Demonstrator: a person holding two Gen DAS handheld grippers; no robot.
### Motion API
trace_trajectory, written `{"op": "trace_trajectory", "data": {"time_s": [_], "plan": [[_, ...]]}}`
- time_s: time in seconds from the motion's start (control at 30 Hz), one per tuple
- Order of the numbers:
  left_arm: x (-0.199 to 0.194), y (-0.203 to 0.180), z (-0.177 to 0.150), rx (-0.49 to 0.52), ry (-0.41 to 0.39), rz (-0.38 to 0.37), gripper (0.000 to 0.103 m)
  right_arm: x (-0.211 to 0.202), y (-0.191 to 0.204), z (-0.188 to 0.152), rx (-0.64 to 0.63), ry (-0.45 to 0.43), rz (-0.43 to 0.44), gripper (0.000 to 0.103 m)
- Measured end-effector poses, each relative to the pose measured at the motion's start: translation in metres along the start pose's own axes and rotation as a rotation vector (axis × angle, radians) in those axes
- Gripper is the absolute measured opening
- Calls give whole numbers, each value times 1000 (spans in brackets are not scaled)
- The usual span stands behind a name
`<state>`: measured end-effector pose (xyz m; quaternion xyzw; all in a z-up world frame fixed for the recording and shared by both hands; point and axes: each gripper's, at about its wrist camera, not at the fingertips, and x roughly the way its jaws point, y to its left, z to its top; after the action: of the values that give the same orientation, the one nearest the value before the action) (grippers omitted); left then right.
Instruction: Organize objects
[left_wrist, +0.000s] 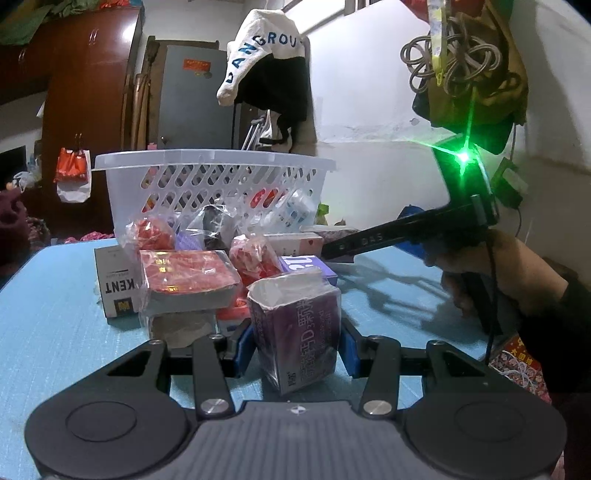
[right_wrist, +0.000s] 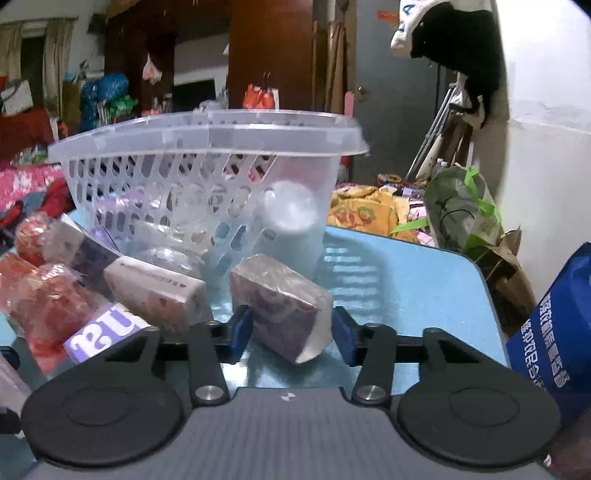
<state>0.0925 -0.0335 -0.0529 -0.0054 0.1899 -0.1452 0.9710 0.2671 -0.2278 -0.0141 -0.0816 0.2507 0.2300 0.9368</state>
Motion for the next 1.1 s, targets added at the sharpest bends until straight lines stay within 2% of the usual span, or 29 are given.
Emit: {"op": "trace_trajectory", "data": {"time_s": [0.17, 0.47, 0.6, 0.7, 0.83, 0.93, 1.1], "plan": [[-2, -1, -2, 18, -7, -9, 51, -13, -5, -4, 29, -37, 14, 41], [-7, 6, -2, 14, -32, -10, 51, -34, 4, -11, 29, -98, 14, 39], [-13, 11, -1, 3, -65, -14, 51, -50, 11, -18, 26, -144, 13, 39], [-20, 17, -1, -9, -97, -57, 51, -69, 18, -24, 27, -196, 26, 39], [-31, 25, 3, -36, -149, -78, 51, -93, 23, -27, 44, -269, 38, 39], [-41, 36, 20, -46, -190, -81, 51, -106, 26, -17, 52, -324, 62, 39], [-38, 61, 94, -26, -269, -44, 51, -97, 37, 35, 8, -363, 92, 39]]}}
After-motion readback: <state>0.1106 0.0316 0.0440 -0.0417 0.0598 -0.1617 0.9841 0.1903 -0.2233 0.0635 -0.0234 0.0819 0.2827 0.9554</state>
